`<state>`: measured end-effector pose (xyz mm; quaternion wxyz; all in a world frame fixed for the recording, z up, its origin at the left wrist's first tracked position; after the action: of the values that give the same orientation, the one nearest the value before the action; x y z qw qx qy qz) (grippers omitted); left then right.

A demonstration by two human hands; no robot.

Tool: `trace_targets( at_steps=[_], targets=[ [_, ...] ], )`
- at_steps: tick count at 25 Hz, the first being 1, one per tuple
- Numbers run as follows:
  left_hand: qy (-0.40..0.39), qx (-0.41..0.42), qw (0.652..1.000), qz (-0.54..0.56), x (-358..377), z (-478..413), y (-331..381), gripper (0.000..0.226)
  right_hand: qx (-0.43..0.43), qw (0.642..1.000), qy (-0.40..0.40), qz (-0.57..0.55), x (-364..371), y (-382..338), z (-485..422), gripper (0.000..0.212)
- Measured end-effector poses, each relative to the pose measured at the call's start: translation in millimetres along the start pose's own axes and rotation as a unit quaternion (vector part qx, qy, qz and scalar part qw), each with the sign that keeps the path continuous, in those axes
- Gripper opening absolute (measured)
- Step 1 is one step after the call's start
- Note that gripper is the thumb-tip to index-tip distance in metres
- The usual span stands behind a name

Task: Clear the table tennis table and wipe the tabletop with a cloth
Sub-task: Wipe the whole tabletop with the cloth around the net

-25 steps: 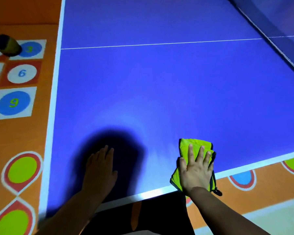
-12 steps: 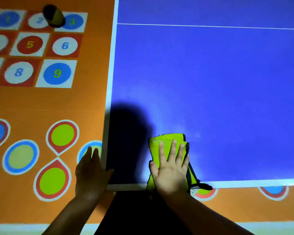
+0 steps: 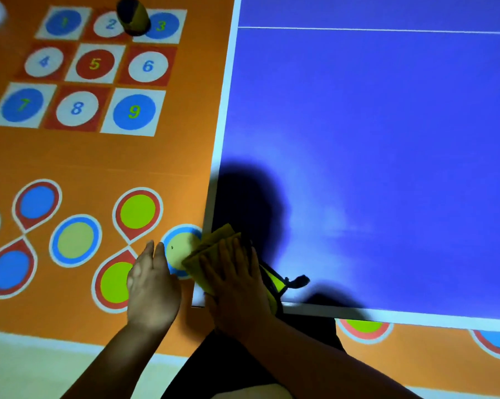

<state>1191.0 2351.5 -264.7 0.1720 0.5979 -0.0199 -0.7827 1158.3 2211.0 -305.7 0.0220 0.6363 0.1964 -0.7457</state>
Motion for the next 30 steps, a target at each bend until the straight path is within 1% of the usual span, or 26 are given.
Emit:
trace_targets(
  at_steps=[2,4,6,8,11,13,17,18,21,24,25,28,30],
  targets=[
    [-0.006,0.017,0.999,-0.033,4,1,20,0.066,-0.016,0.999,-0.026,-0.022,-4,18,8,0.061],
    [-0.006,0.072,0.996,-0.060,12,2,48,0.061,0.001,0.998,-0.046,-0.032,-11,51,18,0.063],
    [-0.021,0.138,0.987,-0.080,28,1,78,0.062,0.048,0.998,-0.040,-0.032,-22,94,33,0.068],
    [-0.055,0.170,0.978,-0.104,40,2,107,0.067,0.102,0.994,-0.019,-0.022,-33,135,50,0.070],
    [-0.067,0.247,0.955,-0.149,53,12,166,0.068,0.210,0.978,-0.006,-0.012,-48,202,87,0.068],
    [-0.077,0.281,0.941,-0.173,60,19,204,0.069,0.267,0.963,0.000,-0.024,-58,245,111,0.067],
    [-0.076,0.326,0.925,-0.180,79,36,271,0.067,0.315,0.949,0.023,-0.022,-75,325,157,0.069],
    [-0.074,0.334,0.924,-0.171,86,42,285,0.070,0.328,0.944,0.025,-0.026,-80,345,169,0.071],
    [-0.085,0.329,0.931,-0.135,107,57,311,0.078,0.369,0.929,0.015,-0.028,-94,407,196,0.078],
    [-0.105,0.305,0.940,-0.108,116,60,306,0.073,0.424,0.905,0.003,-0.028,-108,453,207,0.081],
    [-0.105,0.296,0.944,-0.101,114,59,299,0.072,0.447,0.894,0.001,-0.035,-112,461,207,0.079],
    [-0.092,0.237,0.966,-0.051,98,46,263,0.067,0.510,0.858,-0.005,-0.056,-115,454,190,0.067],
    [-0.090,0.210,0.973,-0.041,87,30,233,0.075,0.551,0.830,0.002,-0.085,-114,432,170,0.069]
  ],
)
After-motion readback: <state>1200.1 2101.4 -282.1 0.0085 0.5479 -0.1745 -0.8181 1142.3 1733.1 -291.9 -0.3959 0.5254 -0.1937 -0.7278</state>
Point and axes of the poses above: each hand's wrist, its own z-axis away from the middle knuckle, its own x-axis out of the palm, y = z × x, the point moved 3 cm from there along -z, towards the middle knuckle, and after that the axes turned 2 degrees about -x, right-handed, at the moved point
